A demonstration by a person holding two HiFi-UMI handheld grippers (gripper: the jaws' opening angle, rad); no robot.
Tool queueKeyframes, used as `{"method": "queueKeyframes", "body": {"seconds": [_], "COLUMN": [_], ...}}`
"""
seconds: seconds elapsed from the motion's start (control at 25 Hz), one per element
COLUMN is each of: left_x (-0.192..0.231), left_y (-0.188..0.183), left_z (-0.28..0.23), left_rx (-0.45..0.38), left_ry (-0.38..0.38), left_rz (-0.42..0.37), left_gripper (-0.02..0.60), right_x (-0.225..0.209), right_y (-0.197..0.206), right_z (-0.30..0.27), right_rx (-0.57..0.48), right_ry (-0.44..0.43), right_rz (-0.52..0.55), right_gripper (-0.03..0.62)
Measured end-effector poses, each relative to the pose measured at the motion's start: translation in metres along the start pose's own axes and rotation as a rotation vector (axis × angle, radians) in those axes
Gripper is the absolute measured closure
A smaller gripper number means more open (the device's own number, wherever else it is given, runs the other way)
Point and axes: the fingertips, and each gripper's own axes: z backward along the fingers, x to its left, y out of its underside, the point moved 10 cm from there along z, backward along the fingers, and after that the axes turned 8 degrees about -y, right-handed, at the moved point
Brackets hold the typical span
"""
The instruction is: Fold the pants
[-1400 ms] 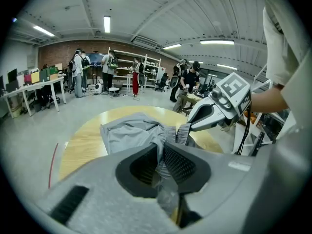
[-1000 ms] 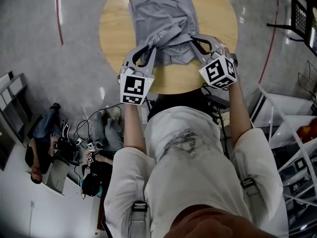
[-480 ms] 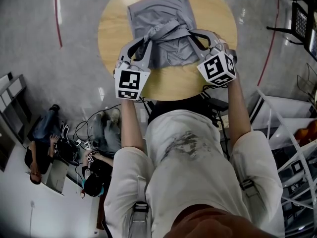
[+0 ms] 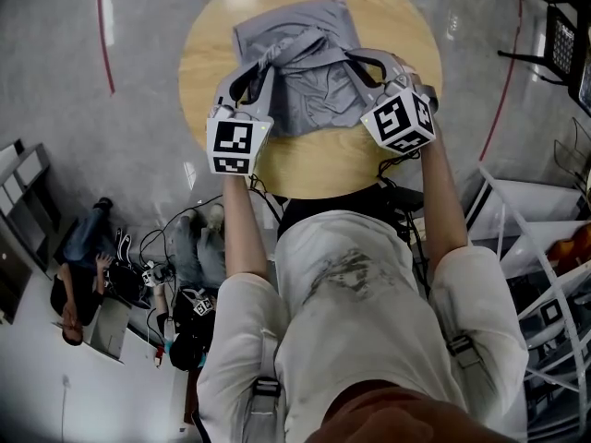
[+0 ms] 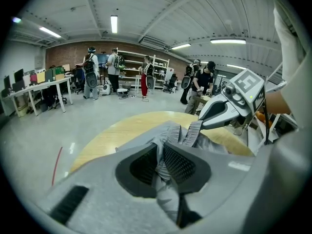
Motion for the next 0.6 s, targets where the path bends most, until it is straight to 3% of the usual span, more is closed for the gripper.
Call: {"method": "queueKeyframes", "body": {"seconds": [0.24,0.6], "left_x": [0.015,0.027], "left_y": [0.005,-0.001], "left_z": [-0.024,-0.032], "left_rx": [0.020,0.010], "left_ry": [-0.038,-0.134], "left_rz": [0.026,0.086], "left_gripper": [0.523,0.483], "right_x": [-0.018,-0.045], "right_y": [-0.002,-0.020], "right_z": [-0.022,-0.028], "right_rx": [-0.005,-0.086], "right_ry": [-0.020,0.019], "right_rz": [0.008,-0.056], "right_gripper": [0.568,0.532]}}
